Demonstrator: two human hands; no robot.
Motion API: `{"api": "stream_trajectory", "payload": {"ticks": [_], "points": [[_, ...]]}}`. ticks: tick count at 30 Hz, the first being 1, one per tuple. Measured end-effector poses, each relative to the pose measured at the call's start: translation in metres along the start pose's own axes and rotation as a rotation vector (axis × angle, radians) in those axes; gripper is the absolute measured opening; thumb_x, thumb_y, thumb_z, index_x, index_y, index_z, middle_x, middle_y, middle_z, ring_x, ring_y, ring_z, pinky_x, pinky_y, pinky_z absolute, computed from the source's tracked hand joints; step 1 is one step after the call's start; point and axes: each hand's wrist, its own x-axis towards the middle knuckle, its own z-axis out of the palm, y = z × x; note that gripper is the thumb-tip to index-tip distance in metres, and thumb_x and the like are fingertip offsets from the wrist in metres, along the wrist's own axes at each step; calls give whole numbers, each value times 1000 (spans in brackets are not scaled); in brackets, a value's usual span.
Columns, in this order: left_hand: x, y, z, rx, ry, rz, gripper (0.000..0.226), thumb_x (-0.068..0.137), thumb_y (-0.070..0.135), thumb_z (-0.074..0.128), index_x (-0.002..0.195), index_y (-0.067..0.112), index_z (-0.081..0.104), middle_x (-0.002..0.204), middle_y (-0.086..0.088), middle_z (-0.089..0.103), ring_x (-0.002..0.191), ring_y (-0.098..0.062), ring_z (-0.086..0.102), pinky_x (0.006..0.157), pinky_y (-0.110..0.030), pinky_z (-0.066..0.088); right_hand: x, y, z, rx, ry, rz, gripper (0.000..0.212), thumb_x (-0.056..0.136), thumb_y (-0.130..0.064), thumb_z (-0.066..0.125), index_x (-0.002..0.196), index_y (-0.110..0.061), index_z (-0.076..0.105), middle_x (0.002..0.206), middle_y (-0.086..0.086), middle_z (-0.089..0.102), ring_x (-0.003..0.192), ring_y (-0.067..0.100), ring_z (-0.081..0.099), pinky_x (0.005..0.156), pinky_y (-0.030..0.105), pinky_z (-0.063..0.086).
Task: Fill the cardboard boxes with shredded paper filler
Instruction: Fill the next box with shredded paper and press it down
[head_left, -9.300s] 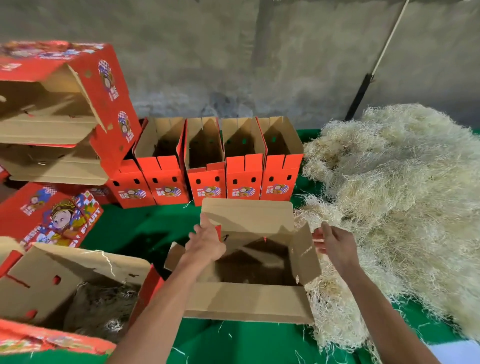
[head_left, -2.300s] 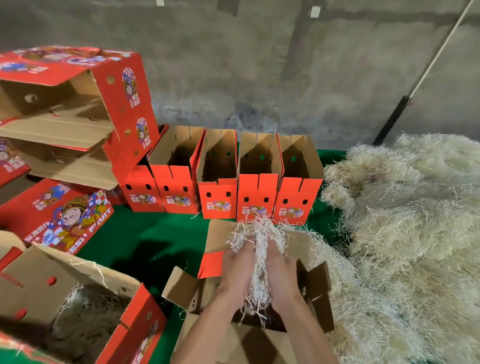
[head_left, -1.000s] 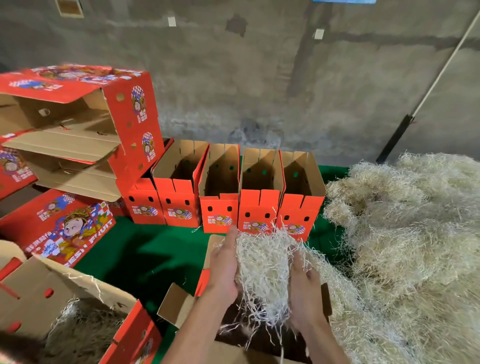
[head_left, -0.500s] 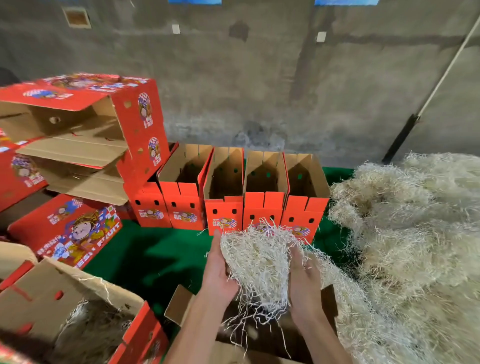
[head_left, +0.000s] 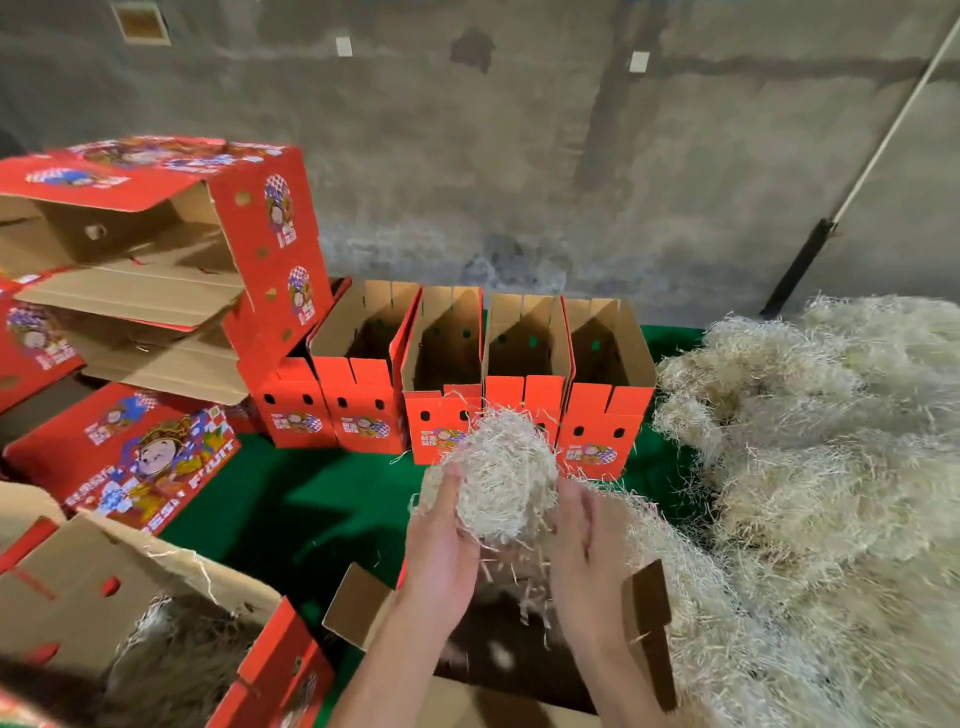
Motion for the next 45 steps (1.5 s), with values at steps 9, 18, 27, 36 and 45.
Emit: {"api": "stream_trajectory", "payload": {"ticks": [9, 18, 27, 36, 45], "points": [[-11, -31, -5, 520, 62, 389, 42, 89, 7, 72, 120, 31, 58, 118, 12, 60, 108, -11, 59, 91, -26, 47, 2, 7, 2, 3, -102, 221, 26, 90, -60, 63, 115, -65, 57, 107, -43, 63, 109, -24, 53, 96, 5, 41], [-15, -29, 8, 619, 59, 353, 42, 96, 53, 56, 126, 25, 59, 113, 11, 65, 107, -2, 56, 102, -28, 44, -2, 12, 0, 83, 17, 283, 39, 84, -71, 42, 92, -43, 67, 91, -19, 68, 91, 8, 66, 86, 27, 56], [-30, -48, 19, 541, 76, 382, 10, 100, 19, 49, 100, 25, 57, 84, 5, 59, 76, -15, 51, 70, -18, 43, 11, 12, 3, -4, 71, 73, 48, 97, -49, 42, 60, -19, 37, 46, -9, 32, 44, 8, 27, 45, 24, 27], [-30, -42, 27, 630, 59, 186, 38, 99, 28, 54, 63, 28, 66, 50, 15, 52, 50, -5, 46, 48, -16, 36, 11, 7, 2, 19, 170, 165, 53, 96, -51, 46, 55, -21, 31, 45, -8, 27, 43, 6, 23, 44, 21, 23], [5, -16, 30, 482, 251, 86, 18, 97, 16, 59, 80, 15, 64, 64, -3, 48, 57, -15, 40, 52, -25, 31, 8, -2, 8, 116, 65, 223, 62, 99, -57, 44, 47, -27, 27, 42, -8, 19, 35, 11, 15, 38, 20, 15]]}}
